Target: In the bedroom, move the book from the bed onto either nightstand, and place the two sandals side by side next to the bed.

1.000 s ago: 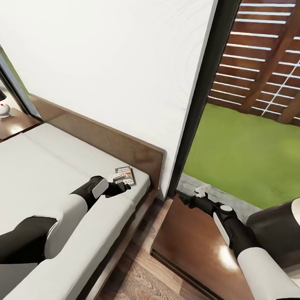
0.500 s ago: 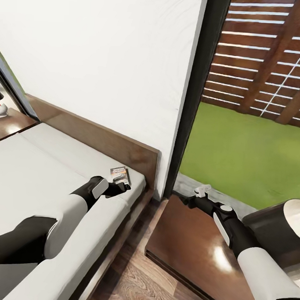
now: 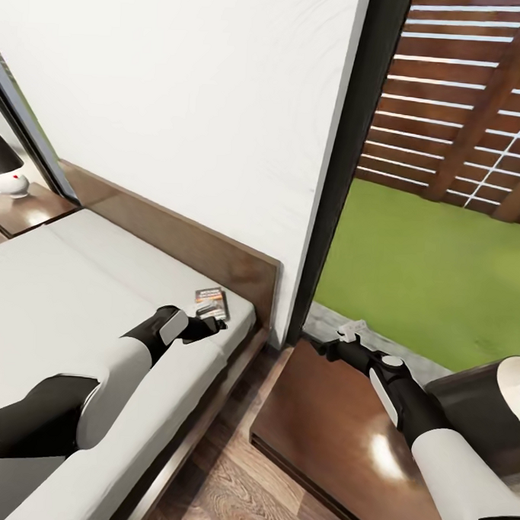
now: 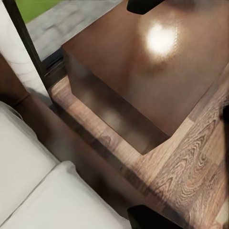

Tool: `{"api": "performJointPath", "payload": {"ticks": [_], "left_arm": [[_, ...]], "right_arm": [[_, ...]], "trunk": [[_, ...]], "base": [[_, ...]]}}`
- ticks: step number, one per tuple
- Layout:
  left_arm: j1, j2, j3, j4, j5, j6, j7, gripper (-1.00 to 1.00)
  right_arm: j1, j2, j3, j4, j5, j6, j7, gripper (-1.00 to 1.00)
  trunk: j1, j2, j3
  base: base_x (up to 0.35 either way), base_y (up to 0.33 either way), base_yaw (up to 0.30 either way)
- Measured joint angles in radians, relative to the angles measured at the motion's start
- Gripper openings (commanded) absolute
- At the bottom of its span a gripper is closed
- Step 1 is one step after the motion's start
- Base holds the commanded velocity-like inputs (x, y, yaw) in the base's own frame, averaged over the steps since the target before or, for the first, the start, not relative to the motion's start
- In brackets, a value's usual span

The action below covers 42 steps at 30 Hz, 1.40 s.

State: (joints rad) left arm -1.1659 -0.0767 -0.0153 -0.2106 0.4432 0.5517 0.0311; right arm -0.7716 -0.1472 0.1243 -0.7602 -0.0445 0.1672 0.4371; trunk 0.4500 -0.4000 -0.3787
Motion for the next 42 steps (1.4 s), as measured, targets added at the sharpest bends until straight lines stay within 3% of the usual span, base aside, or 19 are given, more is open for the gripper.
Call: {"api": "performJointPath", "payload": {"ticks": [42], "left_arm": [[0.0, 0.0, 0.0, 0.0, 0.002, -0.001, 0.0, 1.0]], "right_arm": [[0.0, -0.001, 0.0, 0.002, 0.0, 0.0, 0.0, 1.0]], "trunk": [[0.0, 0.0, 0.0]], "base": [[0.072, -0.008, 0.001]]}}
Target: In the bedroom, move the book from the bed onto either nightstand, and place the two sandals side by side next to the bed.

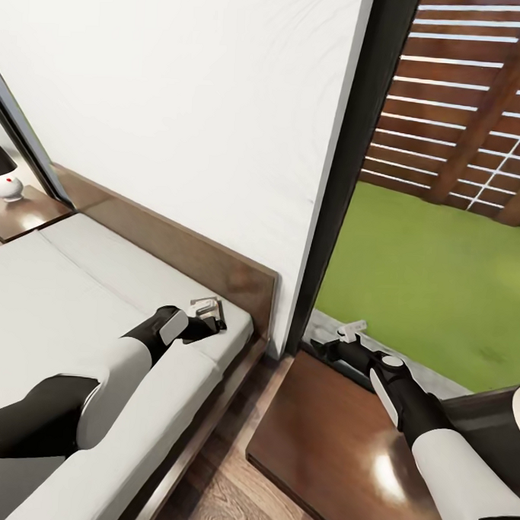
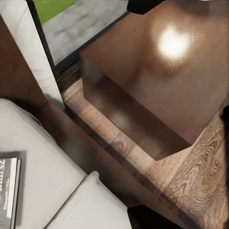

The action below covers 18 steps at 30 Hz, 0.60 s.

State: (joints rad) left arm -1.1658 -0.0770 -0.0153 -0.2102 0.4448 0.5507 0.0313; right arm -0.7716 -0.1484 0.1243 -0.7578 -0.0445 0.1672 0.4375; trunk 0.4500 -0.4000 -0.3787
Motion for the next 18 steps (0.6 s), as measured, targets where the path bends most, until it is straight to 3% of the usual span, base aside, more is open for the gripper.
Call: {"api": "performJointPath", "payload": {"ticks": [18], "left_arm": [[0.0, 0.0, 0.0, 0.0, 0.0, 0.0, -0.001, 1.0]], "right_arm": [[0.0, 0.0, 0.0, 0.0, 0.0, 0.0, 0.0, 1.0]], "trunk": [[0.0, 0.0, 0.0]], "base": [[0.041, 0.0, 0.0]]}}
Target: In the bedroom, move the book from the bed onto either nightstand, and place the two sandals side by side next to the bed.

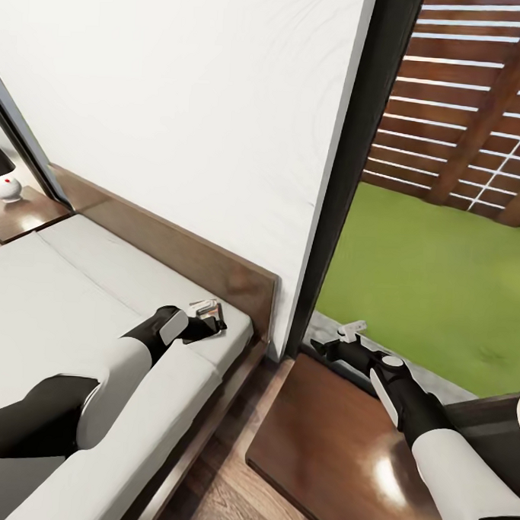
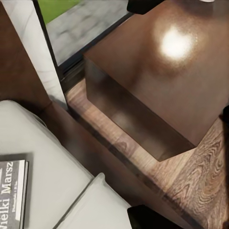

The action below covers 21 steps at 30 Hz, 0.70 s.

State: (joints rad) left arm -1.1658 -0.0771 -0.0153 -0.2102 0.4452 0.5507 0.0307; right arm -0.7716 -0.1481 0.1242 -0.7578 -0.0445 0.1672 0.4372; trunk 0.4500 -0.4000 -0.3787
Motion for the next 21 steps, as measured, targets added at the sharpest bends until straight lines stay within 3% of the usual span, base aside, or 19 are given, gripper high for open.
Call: {"api": "performJointPath", "payload": {"ticks": [21], "left_arm": [[0.0, 0.0, 0.0, 0.0, 0.0, 0.0, 0.0, 1.0]], "right_arm": [[0.0, 0.0, 0.0, 0.0, 0.0, 0.0, 0.0, 1.0]], "trunk": [[0.0, 0.0, 0.0]], "base": [[0.068, 0.018, 0.0]]}}
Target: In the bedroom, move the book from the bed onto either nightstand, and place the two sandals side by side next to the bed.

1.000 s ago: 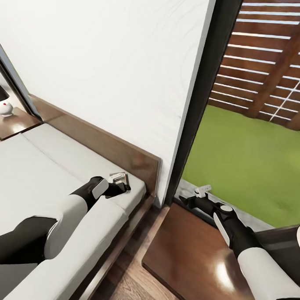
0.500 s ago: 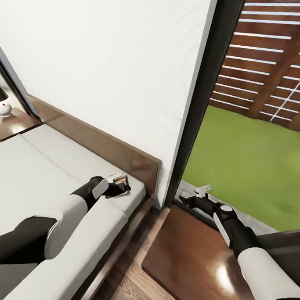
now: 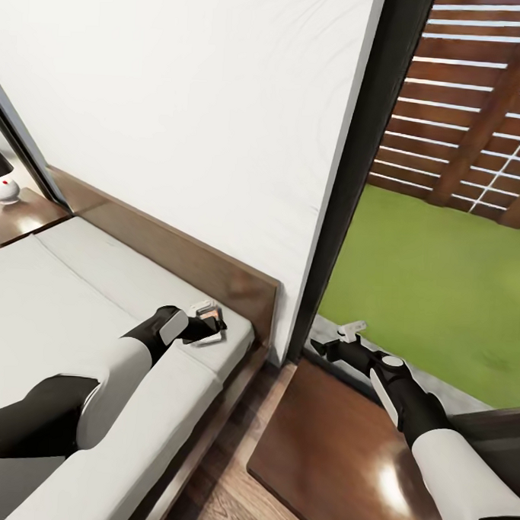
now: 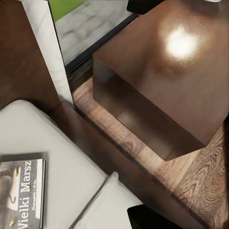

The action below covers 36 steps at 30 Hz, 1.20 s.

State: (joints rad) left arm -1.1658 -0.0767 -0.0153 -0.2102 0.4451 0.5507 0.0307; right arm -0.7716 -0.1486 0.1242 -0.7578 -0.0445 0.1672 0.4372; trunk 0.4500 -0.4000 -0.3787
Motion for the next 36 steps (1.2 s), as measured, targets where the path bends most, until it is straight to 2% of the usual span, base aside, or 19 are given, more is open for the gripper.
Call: {"api": "performJointPath", "payload": {"ticks": [13, 24, 25, 31, 32, 35, 36], "left_arm": [[0.0, -0.005, 0.001, -0.005, 0.0, 0.001, 0.0, 1.0], [0.0, 0.002, -0.004, -0.008, -0.007, 0.002, 0.001, 1.0], [-0.003, 0.0, 0.0, -0.104, -0.032, 0.069, 0.004, 1.0], [-0.003, -0.001, -0.001, -0.192, -0.04, 0.125, 0.007, 1.0], [-0.014, 0.025, 0.001, -0.206, -0.045, 0.183, 0.043, 1.0], [-0.032, 0.047, 0.002, -0.208, -0.04, 0.222, 0.068, 1.0], [-0.059, 0.062, 0.003, -0.209, -0.04, 0.241, 0.076, 1.0]], "right_arm": [[0.0, 0.0, 0.0, 0.0, 0.0, 0.0, 0.001, 1.0], [0.0, 0.001, 0.0, 0.003, -0.004, 0.0, 0.002, 1.0], [0.0, -0.004, -0.003, -0.003, -0.007, 0.001, 0.0, 1.0], [0.0, -0.007, -0.005, -0.003, -0.01, 0.002, 0.001, 1.0], [0.0, 0.0, -0.001, -0.004, -0.011, 0.002, 0.0, 1.0], [0.0, 0.002, 0.001, -0.004, -0.011, 0.002, 0.001, 1.0], [0.0, 0.003, 0.001, -0.005, -0.011, 0.002, 0.001, 1.0]], "trunk": [[0.0, 0.0, 0.0], [0.042, -0.077, -0.034], [0.046, -0.084, -0.037], [0.069, -0.126, -0.056], [0.073, -0.133, -0.059], [0.084, -0.154, -0.069], [0.088, -0.161, -0.072]], "base": [[0.047, 0.005, 0.0], [0.001, 0.0, 0.0], [0.0, 0.0, 0.0], [0.0, 0.0, 0.0], [0.0, 0.0, 0.0], [0.0, 0.0, 0.0], [0.0, 0.0, 0.0]]}}
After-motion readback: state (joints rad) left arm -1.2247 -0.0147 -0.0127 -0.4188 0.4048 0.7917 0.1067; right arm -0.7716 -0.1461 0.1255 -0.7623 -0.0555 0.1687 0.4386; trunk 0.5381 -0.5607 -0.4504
